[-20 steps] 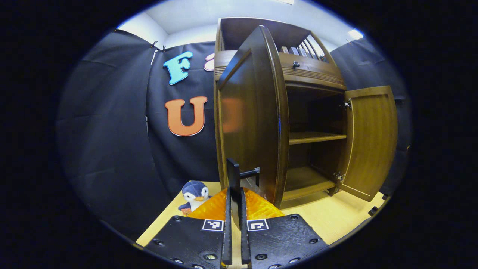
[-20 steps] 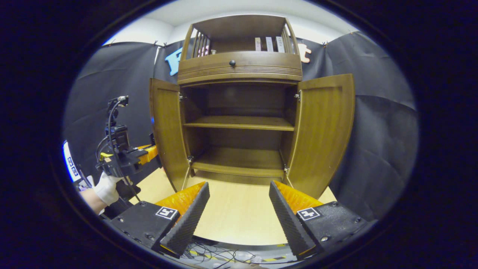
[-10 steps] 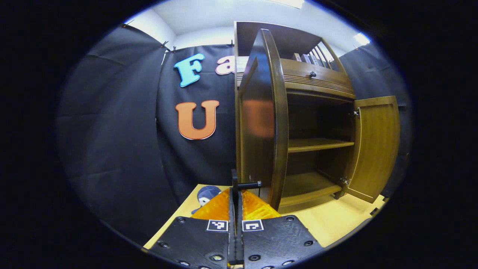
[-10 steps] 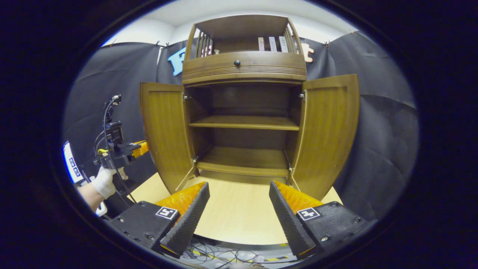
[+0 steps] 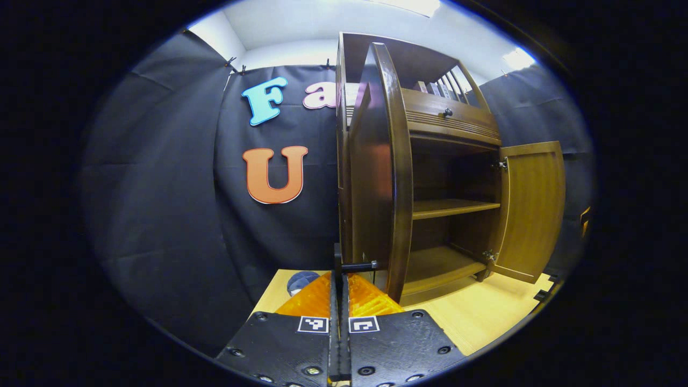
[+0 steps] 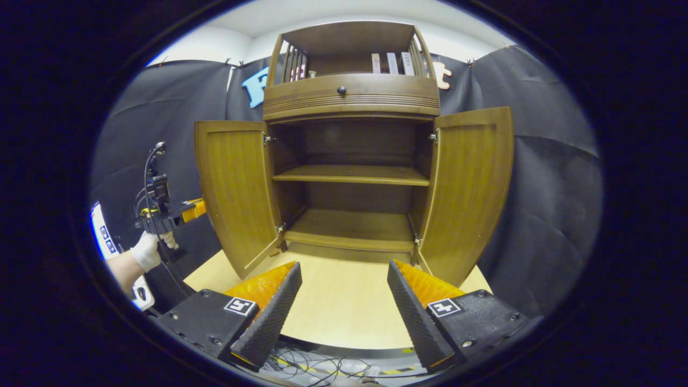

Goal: Open the right door of the double-door shoe cabinet with the right hand, and open the left door with the left hand.

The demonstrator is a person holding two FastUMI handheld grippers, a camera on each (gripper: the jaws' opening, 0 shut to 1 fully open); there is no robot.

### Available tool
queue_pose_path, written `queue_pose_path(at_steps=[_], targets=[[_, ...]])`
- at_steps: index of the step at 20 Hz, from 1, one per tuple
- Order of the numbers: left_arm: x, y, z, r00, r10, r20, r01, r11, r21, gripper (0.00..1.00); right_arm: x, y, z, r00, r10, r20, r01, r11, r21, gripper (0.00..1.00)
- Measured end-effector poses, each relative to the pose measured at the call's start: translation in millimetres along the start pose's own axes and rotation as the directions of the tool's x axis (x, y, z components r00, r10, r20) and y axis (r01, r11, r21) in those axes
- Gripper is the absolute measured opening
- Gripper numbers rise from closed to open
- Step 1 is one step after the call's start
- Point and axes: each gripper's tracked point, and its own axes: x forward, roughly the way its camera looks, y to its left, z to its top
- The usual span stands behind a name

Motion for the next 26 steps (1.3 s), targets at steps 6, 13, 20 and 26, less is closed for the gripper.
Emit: queue_pose_path(at_steps=[6,13,20,26], targets=[[2.3,13.7,-0.6,0.992,-0.125,-0.008,0.125,0.992,-0.022,0.00,-5.0,-5.5,-2.5,1.000,-0.015,-0.005,0.015,1.000,0.002,1.00],[-15.0,27.0,0.2,0.987,-0.160,-0.025,0.159,0.987,-0.021,0.33,-6.6,-4.7,-5.6,1.000,-0.012,-0.006,0.012,1.000,-0.010,1.00],[-77.7,63.9,0.2,0.994,0.049,-0.093,-0.045,0.998,0.042,0.95,-7.9,-27.6,0.8,0.998,-0.065,0.027,0.066,0.998,-0.013,1.00],[-115.3,12.2,44.1,0.985,0.167,-0.036,-0.163,0.982,0.096,0.95,-3.5,-53.1,13.5,0.993,-0.085,0.076,0.083,0.996,0.017,1.00]])
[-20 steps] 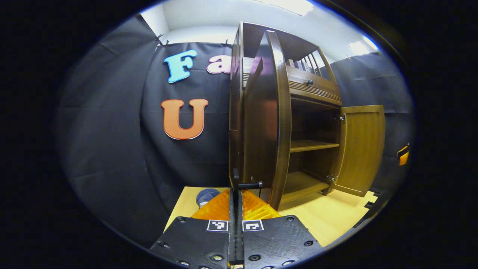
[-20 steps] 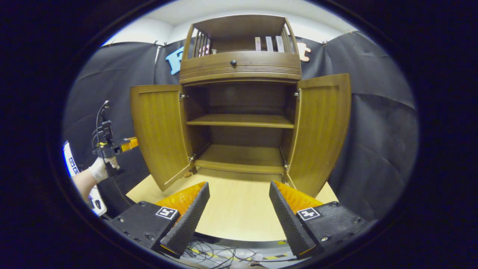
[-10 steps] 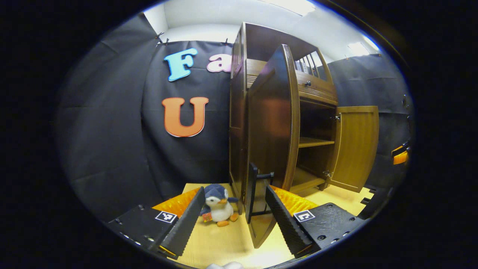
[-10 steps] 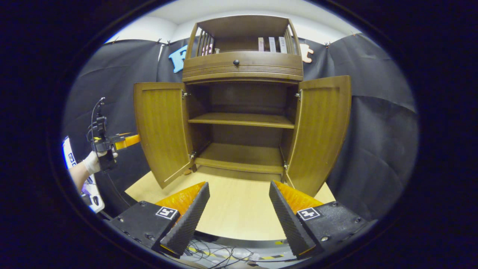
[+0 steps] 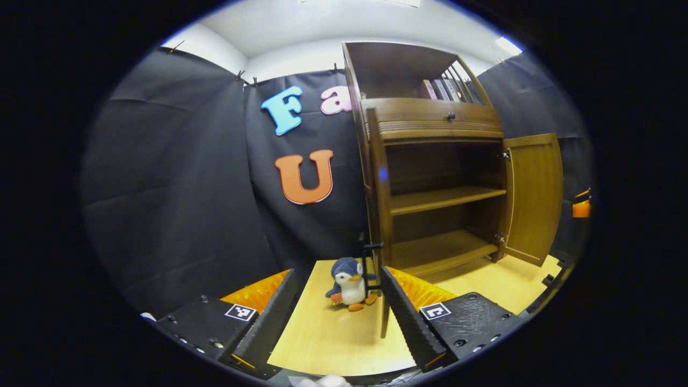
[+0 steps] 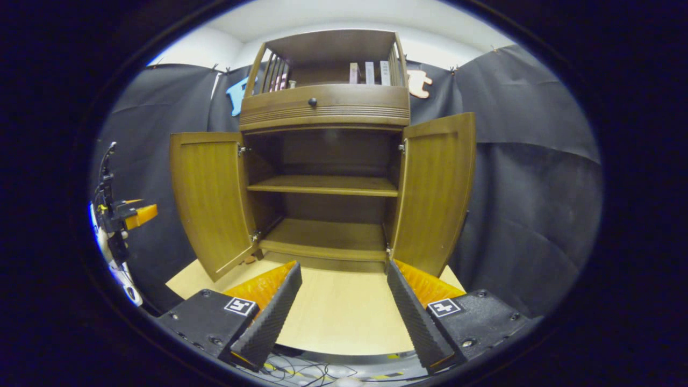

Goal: Open the right door of the double-door shoe cabinet with the right hand, and open the left door with the left hand.

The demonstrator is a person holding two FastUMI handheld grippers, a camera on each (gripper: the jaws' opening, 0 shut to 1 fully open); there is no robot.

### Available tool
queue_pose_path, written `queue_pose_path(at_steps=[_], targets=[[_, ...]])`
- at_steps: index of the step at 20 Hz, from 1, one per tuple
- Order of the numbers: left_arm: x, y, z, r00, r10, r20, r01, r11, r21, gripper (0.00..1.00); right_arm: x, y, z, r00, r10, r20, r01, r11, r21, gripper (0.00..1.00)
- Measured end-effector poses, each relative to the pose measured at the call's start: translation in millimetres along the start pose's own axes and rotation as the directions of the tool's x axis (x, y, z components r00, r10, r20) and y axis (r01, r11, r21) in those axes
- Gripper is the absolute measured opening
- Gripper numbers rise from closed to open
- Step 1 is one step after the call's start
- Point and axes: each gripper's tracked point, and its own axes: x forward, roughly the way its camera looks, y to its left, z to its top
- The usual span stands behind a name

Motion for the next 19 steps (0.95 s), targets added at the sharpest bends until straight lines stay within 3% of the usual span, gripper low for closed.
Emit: queue_pose_path(at_steps=[2,5,8,14,19], targets=[[-5.7,-29.4,17.7,1.000,0.004,0.018,-0.003,0.999,-0.047,0.95,2.1,-8.6,7.6,1.000,0.006,0.012,-0.007,1.000,0.008,1.00],[-15.6,-67.9,34.4,0.997,0.073,0.021,-0.071,0.995,-0.072,1.00,1.9,-24.6,20.6,0.998,0.030,0.060,-0.031,0.999,0.015,1.00],[-20.9,-112.5,43.6,0.994,0.107,0.029,-0.105,0.993,-0.063,0.96,1.3,-44.2,34.9,0.995,0.020,0.098,-0.022,1.000,0.019,1.00],[-32.3,-198.9,40.3,0.999,0.053,-0.011,-0.054,0.994,-0.098,0.96,6.9,-77.2,51.3,0.991,0.000,0.136,0.000,1.000,-0.004,1.00],[-38.3,-217.3,48.2,0.999,0.049,-0.001,-0.049,0.998,-0.048,0.96,8.3,-86.4,47.7,0.993,0.017,0.119,-0.017,1.000,0.002,1.00]])
